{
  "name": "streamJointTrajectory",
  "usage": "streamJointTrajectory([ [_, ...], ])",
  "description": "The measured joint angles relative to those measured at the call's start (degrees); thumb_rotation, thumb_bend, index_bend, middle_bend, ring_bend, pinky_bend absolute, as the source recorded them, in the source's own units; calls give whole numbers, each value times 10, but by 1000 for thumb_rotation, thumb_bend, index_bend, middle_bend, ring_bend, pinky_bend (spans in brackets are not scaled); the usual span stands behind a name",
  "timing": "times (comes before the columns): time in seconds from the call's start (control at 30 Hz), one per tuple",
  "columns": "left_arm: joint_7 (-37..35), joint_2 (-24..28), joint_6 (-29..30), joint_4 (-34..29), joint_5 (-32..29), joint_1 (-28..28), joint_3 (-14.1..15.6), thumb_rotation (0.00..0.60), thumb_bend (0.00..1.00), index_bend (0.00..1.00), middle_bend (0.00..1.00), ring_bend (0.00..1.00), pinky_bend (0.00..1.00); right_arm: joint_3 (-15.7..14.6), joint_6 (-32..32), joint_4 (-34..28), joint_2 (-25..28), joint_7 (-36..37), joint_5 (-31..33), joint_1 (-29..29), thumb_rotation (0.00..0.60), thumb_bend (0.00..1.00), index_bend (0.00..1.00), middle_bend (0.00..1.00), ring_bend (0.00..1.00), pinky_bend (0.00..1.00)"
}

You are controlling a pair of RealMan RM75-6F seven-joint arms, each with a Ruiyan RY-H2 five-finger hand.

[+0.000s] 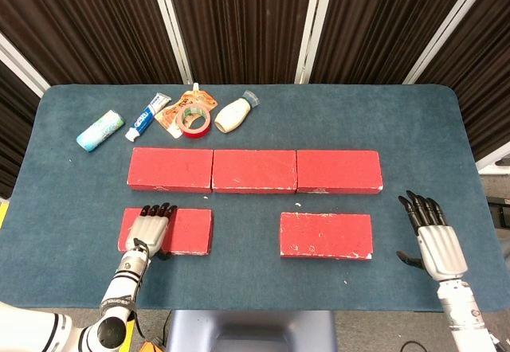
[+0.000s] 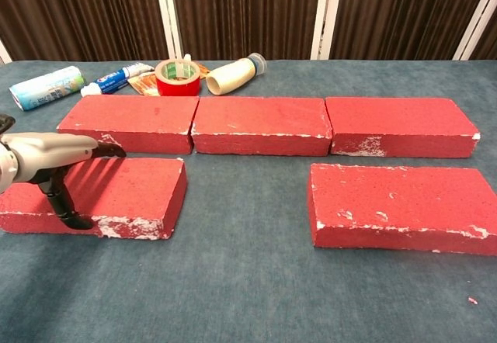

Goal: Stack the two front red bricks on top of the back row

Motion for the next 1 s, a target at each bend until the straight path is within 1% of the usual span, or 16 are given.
streamJointTrajectory([
  [0.27, 3, 1, -10, 3, -6, -2, 0, 600, 188, 0, 6, 0, 2, 0, 0, 0, 0, -1, 1, 0, 600, 0, 38, 107, 0, 0],
  [0.33, 5, 0, -10, 4, -7, -4, 0, 600, 188, 0, 32, 0, 2, 0, 0, 0, 0, -1, 0, 0, 600, 0, 38, 107, 0, 0],
  [0.43, 5, 0, -7, 5, -4, -3, 0, 600, 194, 0, 109, 0, 5, 0, 0, 0, 0, -1, 0, 0, 600, 0, 39, 107, 0, 0],
  [0.67, 3, 2, -3, 6, 0, 0, 1, 600, 233, 0, 177, 0, 10, -1, 0, -1, 0, 3, -2, 0, 600, 0, 48, 108, 0, 0],
  [0.9, 8, 9, 3, 1, 1, 0, 3, 600, 243, 0, 170, 0, 10, -1, -2, -1, 0, 3, -1, 1, 600, 0, 49, 108, 0, 0],
  [1.0, 11, 24, 19, -14, 6, 1, 0, 600, 246, 0, 173, 0, 10, -1, -2, -1, 1, 4, -1, 1, 600, 0, 49, 107, 0, 0],
])
